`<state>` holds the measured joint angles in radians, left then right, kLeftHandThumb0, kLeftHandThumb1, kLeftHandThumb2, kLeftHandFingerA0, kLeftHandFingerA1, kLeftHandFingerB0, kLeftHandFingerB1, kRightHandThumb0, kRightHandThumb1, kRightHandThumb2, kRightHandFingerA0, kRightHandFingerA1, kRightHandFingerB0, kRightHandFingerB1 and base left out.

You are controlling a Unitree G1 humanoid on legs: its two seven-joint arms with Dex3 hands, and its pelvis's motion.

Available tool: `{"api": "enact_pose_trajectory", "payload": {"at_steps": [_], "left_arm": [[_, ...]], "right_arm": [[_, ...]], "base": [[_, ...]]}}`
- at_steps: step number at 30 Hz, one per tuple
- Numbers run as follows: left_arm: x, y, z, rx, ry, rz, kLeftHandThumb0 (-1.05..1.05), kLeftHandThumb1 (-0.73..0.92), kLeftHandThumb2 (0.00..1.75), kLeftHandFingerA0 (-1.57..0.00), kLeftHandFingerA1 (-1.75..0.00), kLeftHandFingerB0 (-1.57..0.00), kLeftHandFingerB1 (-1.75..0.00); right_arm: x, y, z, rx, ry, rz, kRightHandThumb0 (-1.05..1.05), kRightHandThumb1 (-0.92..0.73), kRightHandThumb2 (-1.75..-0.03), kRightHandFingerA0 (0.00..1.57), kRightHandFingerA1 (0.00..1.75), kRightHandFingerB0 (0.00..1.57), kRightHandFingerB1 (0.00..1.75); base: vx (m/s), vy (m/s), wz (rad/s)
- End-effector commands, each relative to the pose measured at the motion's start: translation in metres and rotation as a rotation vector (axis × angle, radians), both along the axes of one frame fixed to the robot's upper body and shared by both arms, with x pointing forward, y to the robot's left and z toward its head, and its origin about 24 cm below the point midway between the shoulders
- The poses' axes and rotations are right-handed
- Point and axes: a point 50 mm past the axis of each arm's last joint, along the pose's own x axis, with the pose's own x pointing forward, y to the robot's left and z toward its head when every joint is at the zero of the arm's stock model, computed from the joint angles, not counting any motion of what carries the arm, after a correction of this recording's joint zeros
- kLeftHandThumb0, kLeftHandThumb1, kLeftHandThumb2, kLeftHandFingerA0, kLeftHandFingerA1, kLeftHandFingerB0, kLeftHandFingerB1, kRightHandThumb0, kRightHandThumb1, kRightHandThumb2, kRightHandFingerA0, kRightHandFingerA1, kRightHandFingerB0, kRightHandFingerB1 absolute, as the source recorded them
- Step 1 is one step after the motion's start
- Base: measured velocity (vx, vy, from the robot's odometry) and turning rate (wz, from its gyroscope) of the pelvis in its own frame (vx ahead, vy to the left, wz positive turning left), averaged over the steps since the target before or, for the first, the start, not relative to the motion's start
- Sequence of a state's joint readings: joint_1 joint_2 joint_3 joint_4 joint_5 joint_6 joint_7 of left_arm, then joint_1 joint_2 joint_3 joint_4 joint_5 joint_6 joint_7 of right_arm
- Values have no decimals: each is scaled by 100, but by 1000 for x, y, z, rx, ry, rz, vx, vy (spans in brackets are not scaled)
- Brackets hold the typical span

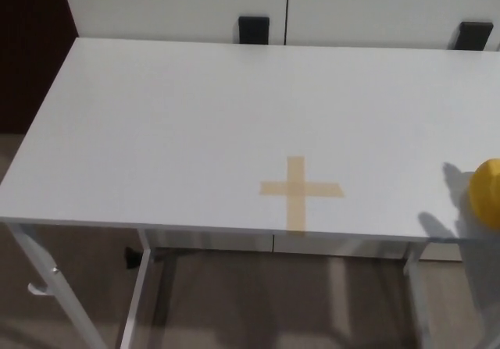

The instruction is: The robot uses its right hand to push the yellow duck toy to the center of the white desk.

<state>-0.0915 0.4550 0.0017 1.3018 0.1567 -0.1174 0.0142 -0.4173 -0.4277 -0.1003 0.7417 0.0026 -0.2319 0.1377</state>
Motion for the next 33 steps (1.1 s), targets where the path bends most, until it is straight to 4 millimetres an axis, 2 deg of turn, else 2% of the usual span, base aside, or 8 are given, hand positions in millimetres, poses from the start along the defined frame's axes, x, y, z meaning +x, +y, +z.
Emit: {"api": "enact_pose_trajectory", "payload": {"at_steps": [1,20,21,25,27,29,30,33], "left_arm": [[0,0,1,1,-15,-9,37,-47,166,-144,-94,-153,-82],[0,-4,-2,5,-11,-39,28,-52,164,-148,-89,-152,-84],[0,-4,-2,2,-16,-32,8,-17,88,-140,-124,-137,-121],[1,-5,-2,0,-21,-31,8,-17,88,-140,-124,-137,-121],[1,-5,-2,2,-10,-37,29,-46,148,-149,-86,-157,-87],[-1,-6,-4,-12,-9,-20,8,-19,87,-140,-124,-137,-122],[-1,-6,-4,-14,-8,-17,32,-49,158,-149,-91,-151,-85],[2,-5,-2,-4,-9,-41,25,-50,148,-149,-86,-157,-85]], "right_arm": [[7,11,-12,-8,93,0,-87,-79,-123,0,19,13,22],[14,35,-25,-56,124,46,-88,-92,-76,8,36,14,32],[17,43,-25,-34,116,60,-37,-43,-110,1,51,0,49],[19,51,-26,-20,108,72,-37,-43,-110,1,51,0,49],[20,56,-28,-1,107,70,-95,-92,-79,8,38,16,34],[20,68,-32,49,106,65,-89,-78,-119,3,43,7,39],[21,70,-32,58,104,64,-89,-79,-119,4,42,7,38],[23,81,-32,96,79,50,-87,-79,-119,4,43,7,40]], "base": [[0,0,0],[0,0,0],[0,0,0],[0,0,0],[0,0,0],[0,0,0],[0,0,0],[0,0,0]]}}
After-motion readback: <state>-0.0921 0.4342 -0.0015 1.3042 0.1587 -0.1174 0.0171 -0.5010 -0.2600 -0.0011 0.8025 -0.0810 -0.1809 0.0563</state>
